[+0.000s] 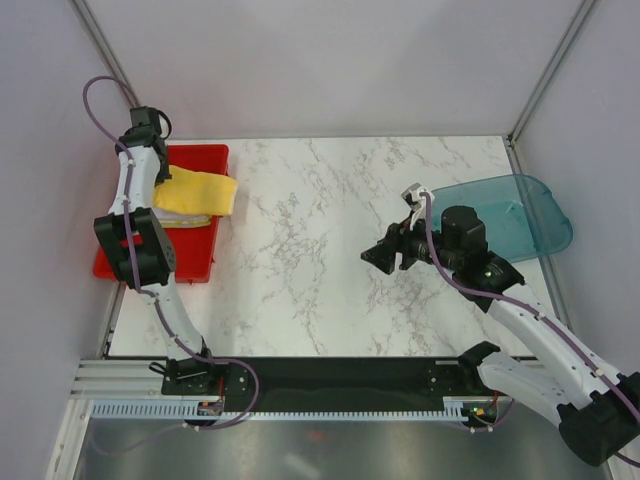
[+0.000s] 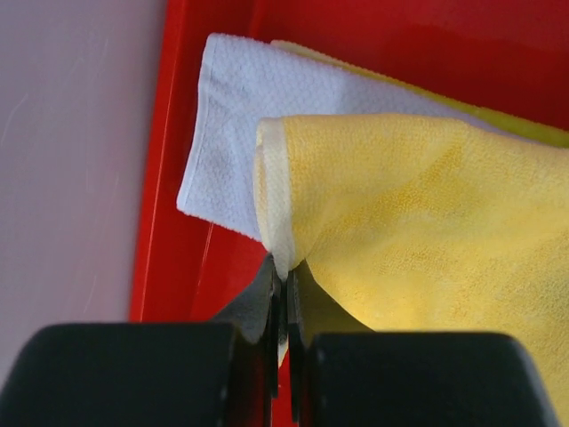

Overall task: Fold and stack the towels
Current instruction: Neatly place the folded towel into the bin

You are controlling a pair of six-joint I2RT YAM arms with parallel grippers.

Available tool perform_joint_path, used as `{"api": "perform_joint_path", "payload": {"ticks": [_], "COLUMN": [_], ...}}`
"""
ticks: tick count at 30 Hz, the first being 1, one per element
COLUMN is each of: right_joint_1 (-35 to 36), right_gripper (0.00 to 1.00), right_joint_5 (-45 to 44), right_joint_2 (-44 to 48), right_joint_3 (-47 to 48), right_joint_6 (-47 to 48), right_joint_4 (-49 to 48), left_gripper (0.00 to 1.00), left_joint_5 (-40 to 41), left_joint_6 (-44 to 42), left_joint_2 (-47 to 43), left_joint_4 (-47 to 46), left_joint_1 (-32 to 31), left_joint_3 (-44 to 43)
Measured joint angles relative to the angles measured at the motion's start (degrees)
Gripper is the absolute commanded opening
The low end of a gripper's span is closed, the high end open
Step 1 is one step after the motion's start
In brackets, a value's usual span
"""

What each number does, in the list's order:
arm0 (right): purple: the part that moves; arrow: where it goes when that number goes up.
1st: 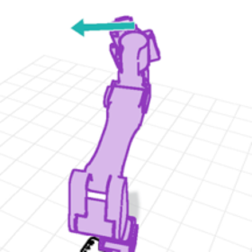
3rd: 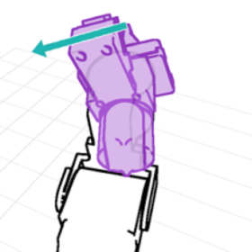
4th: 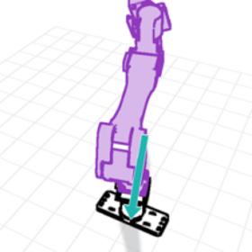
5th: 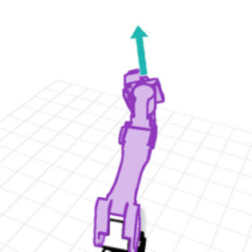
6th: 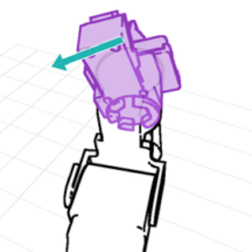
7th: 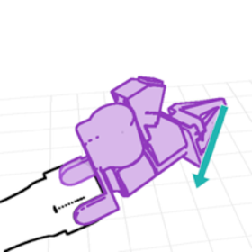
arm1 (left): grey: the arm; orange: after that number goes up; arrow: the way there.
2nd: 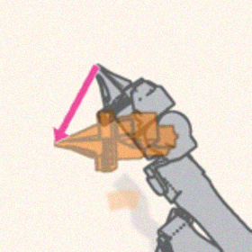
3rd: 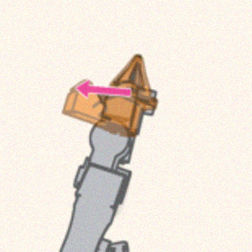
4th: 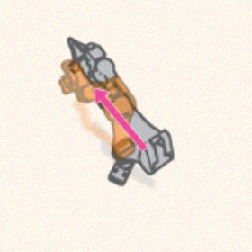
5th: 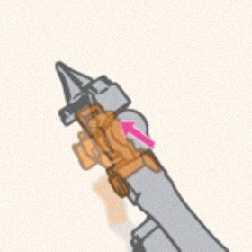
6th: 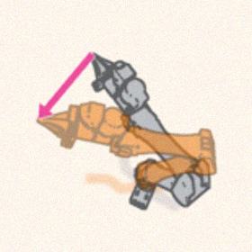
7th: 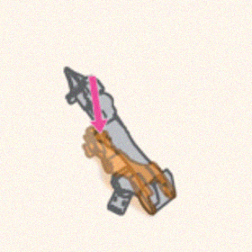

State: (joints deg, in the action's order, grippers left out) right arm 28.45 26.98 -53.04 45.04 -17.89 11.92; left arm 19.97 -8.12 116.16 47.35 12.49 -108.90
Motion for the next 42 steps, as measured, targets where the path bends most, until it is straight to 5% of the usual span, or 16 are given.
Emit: {"api": "perform_joint_path", "payload": {"ticks": [31,36,42], "right_joint_1": [0.3,0.3,0.3], "right_gripper": [0.72,0.72,0.73], "right_joint_5": [-4.8,-5.0,-5.0], "right_joint_2": [-2.2,-3.3,-4.0], "right_joint_3": [0.0,0.0,0.0], "right_joint_6": [2.2,2.3,2.3], "right_joint_4": [2.5,2.8,2.8], "left_gripper": [0.03,0.55,0.66], "left_joint_5": [4.2,7.5,13.3], "left_joint_6": [-1.9,-2.3,-2.2], "left_joint_2": [7.9,11.8,12.7], "left_joint_4": [-5.1,-5.2,-5.1], "left_joint_1": [4.4,4.7,5.0], "left_joint_3": [-4.0,-4.4,-7.1]}}
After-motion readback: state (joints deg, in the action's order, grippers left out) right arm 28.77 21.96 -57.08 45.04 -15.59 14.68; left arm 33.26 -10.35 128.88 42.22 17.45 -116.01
